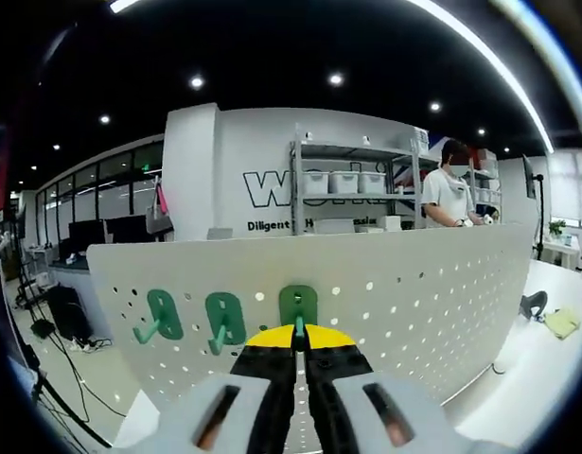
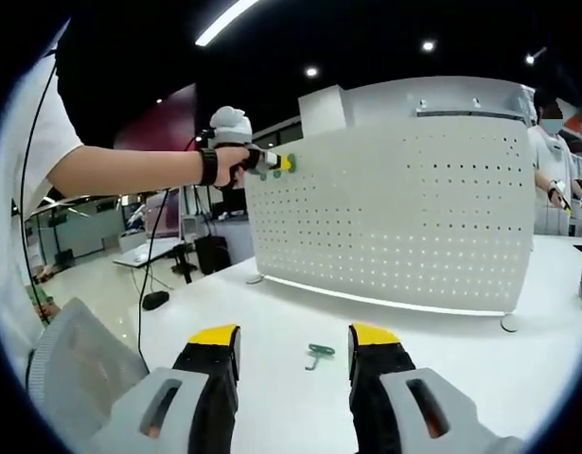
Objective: Insert the hook assembly into the mounting plate slot until the hook locks in place.
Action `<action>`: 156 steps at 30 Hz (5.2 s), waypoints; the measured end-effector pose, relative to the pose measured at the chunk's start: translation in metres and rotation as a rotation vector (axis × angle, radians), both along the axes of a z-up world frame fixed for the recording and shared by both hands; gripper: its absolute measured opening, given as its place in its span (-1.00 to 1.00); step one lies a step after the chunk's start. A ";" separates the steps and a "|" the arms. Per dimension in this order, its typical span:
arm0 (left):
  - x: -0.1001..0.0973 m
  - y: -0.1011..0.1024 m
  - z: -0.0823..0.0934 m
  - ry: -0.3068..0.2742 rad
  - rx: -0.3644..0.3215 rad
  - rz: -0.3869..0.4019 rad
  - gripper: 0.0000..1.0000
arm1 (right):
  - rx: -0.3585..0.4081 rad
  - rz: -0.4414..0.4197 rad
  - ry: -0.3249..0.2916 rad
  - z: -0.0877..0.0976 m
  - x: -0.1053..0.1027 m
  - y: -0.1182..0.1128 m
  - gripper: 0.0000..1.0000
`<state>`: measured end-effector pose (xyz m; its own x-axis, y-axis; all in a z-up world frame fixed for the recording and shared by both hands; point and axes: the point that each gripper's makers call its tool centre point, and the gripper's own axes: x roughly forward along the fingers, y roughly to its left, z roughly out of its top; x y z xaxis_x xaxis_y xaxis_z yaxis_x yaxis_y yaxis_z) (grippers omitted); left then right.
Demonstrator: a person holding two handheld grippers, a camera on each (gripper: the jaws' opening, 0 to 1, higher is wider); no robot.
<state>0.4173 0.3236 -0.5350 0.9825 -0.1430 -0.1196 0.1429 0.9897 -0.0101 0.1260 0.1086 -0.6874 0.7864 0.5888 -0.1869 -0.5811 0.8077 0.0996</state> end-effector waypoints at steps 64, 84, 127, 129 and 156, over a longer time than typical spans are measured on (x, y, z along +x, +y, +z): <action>-0.044 -0.004 0.011 -0.121 0.067 -0.073 -0.40 | -0.058 0.087 0.012 -0.003 0.002 0.017 -0.12; -0.082 -0.010 -0.011 -0.101 0.023 -0.145 -0.31 | -0.082 0.115 -0.012 0.003 0.017 0.012 -0.13; -0.162 -0.063 -0.063 0.007 -0.097 -0.353 0.28 | -0.118 0.251 0.038 -0.020 0.032 0.025 -0.21; -0.164 -0.063 -0.067 0.022 -0.114 -0.349 0.28 | -0.115 0.253 0.039 -0.022 0.033 0.025 -0.21; -0.213 -0.096 -0.099 0.098 -0.110 -0.474 0.47 | -0.100 0.296 0.104 -0.045 0.044 0.032 -0.21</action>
